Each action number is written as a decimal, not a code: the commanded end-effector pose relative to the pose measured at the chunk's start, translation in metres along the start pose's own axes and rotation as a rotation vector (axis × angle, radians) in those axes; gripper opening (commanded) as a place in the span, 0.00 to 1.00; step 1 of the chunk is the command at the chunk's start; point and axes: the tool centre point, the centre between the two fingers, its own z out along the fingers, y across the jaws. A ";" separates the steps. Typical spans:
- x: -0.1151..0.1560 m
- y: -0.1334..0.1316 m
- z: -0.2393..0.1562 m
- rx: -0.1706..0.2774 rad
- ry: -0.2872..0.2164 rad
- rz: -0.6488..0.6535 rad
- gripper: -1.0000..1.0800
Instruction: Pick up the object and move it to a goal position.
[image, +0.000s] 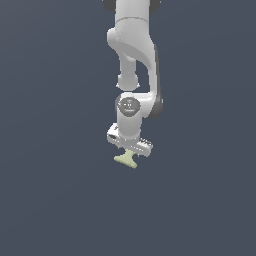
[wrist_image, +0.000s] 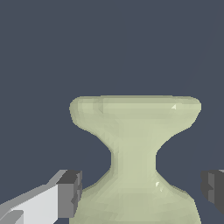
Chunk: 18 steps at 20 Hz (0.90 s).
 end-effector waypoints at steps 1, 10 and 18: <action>-0.001 0.000 0.013 0.000 -0.001 0.001 0.96; 0.000 0.000 0.032 0.000 0.000 0.003 0.00; 0.000 0.000 0.032 0.000 0.000 0.003 0.00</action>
